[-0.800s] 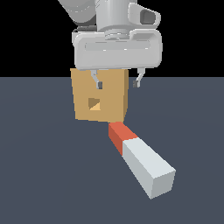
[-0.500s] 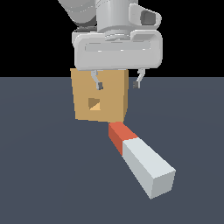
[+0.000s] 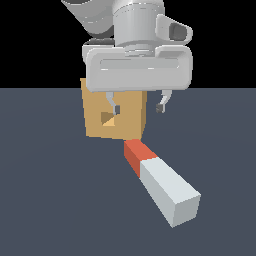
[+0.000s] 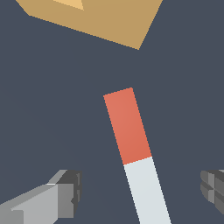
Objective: Insert the peg into the horizontal hole in a box.
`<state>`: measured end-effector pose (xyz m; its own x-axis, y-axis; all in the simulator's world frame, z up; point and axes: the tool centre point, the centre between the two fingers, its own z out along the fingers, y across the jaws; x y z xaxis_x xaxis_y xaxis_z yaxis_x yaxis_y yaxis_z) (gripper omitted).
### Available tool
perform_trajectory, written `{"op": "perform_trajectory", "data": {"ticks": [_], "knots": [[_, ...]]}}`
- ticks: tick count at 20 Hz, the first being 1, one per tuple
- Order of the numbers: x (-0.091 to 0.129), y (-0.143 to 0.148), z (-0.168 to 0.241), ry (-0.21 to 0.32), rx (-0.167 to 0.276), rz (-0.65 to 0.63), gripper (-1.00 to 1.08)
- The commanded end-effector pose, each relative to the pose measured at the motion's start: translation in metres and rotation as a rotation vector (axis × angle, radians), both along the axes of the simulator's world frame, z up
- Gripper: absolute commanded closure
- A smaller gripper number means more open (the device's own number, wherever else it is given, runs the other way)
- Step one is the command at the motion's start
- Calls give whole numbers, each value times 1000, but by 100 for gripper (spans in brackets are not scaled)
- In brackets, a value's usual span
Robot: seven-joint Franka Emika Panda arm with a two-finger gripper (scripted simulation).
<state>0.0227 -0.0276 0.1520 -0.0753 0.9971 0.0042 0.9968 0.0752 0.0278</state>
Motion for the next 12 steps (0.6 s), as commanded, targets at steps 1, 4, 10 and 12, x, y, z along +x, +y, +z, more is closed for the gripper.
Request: {"op": "perform_trajectory", "data": {"ticks": [1,4,10,12], "knots": [[3,-10,-10,4,-1,33,-92],[9,-24,-24,8,-2,83,-92],[24,-50,-52,17,-6,182,-92],[28,-57,-59,20,-7,208,-92]]}}
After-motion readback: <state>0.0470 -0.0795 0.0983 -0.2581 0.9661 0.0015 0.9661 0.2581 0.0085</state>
